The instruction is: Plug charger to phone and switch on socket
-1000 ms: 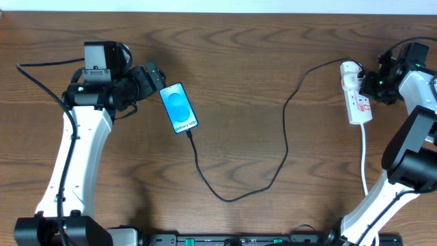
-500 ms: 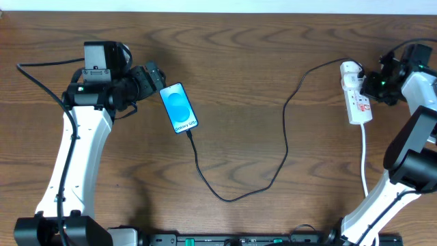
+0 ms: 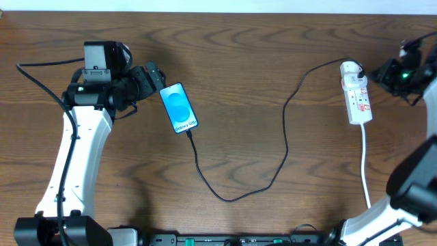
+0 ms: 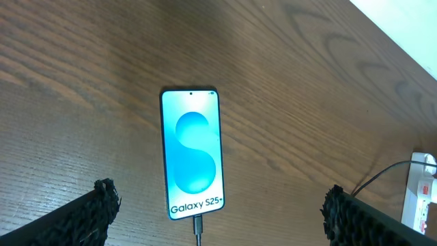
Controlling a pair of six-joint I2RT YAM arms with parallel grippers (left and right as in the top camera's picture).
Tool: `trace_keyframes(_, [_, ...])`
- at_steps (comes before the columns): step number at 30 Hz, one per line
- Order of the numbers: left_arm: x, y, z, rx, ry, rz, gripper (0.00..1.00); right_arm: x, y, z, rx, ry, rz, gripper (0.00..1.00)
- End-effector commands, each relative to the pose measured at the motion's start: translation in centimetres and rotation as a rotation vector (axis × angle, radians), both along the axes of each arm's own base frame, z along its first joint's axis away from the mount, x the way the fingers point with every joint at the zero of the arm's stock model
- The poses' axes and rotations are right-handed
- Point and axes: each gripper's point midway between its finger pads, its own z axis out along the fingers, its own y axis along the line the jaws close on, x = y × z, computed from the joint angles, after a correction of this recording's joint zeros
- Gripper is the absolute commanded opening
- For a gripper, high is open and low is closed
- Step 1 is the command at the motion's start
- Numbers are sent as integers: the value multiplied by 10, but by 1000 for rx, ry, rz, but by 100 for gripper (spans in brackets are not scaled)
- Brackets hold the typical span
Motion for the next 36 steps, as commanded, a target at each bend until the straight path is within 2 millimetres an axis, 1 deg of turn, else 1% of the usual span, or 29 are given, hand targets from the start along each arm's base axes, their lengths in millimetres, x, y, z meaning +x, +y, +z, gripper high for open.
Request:
trace_keyframes(1, [-1,3,-1,14,3,7,98,-3,17,37,20,-65,31,15])
trace_keyframes(4, [-1,3,-1,14,3,7,98,-9,38,54,3,-89,86,22])
trace_keyframes(6, [-1,3,-1,14,3,7,98,-12,56,66,-28,-117,151,32])
trace_keyframes(8, [-1,4,-1,14,3,7,98,-16,78,79,-61,-149,219,38])
trace_keyframes(11, [-1,4,-1,14,3,7,98,-23,111,98,-93,-193,310,42])
trace_keyframes(13, [-1,4,-1,14,3,7,98,-30,139,111,-111,-228,387,45])
trace_keyframes(16, [-1,3,-1,14,3,7,98,-41,168,123,-176,-252,450,50])
trace_keyframes(17, [-1,3,-1,14,3,7,98,-43,174,125,-185,-256,462,50])
trace_keyframes(18, [-1,3,-1,14,3,7,98,-50,191,131,-197,-269,498,52])
trace_keyframes(20, [-1,3,-1,14,3,7,98,-59,206,135,-213,-274,532,59])
trace_keyframes(22, [-1,4,-1,14,3,7,98,-71,213,137,-263,-255,541,68])
trace_keyframes(23, [-1,3,-1,14,3,7,98,-77,214,138,-288,-245,539,77])
trace_keyframes(25, [-1,4,-1,14,3,7,98,-87,212,141,-339,-232,528,99])
trace_keyframes(28, [-1,4,-1,14,3,7,98,-108,216,149,-353,-227,540,99])
trace_keyframes(31, [-1,3,-1,14,3,7,98,-135,226,154,-276,-198,556,99])
trace_keyframes(36, [-1,4,-1,14,3,7,98,-153,222,153,-280,-165,561,99])
